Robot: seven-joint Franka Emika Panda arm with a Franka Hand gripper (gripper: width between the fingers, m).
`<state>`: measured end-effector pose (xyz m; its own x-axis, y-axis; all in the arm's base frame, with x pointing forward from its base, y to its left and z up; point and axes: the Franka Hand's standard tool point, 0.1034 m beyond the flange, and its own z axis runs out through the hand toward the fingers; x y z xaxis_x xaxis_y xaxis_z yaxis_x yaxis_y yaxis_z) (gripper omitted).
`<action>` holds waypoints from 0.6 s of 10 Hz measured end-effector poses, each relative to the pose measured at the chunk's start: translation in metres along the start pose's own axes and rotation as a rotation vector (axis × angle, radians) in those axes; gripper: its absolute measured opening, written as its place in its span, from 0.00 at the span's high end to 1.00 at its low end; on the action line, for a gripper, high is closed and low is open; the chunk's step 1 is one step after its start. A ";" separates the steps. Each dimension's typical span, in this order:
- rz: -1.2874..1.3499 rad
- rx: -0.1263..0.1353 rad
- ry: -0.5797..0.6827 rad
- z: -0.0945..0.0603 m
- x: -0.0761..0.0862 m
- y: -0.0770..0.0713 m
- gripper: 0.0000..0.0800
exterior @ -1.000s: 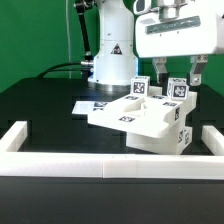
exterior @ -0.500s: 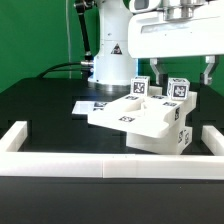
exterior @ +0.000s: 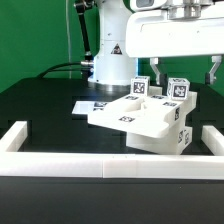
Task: Assemble chair
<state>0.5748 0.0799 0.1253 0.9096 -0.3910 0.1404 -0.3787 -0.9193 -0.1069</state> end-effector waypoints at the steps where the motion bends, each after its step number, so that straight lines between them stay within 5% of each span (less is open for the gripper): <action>1: -0.028 -0.001 0.001 0.000 0.001 0.002 0.19; 6: -0.278 -0.013 0.002 0.000 0.007 0.013 0.19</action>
Offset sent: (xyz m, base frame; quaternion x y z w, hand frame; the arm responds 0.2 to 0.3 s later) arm -0.0006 -0.0058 -0.0001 0.0014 -0.0079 -0.1460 0.9892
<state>0.5761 0.0656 0.1249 0.9785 -0.1241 0.1646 -0.1172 -0.9918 -0.0512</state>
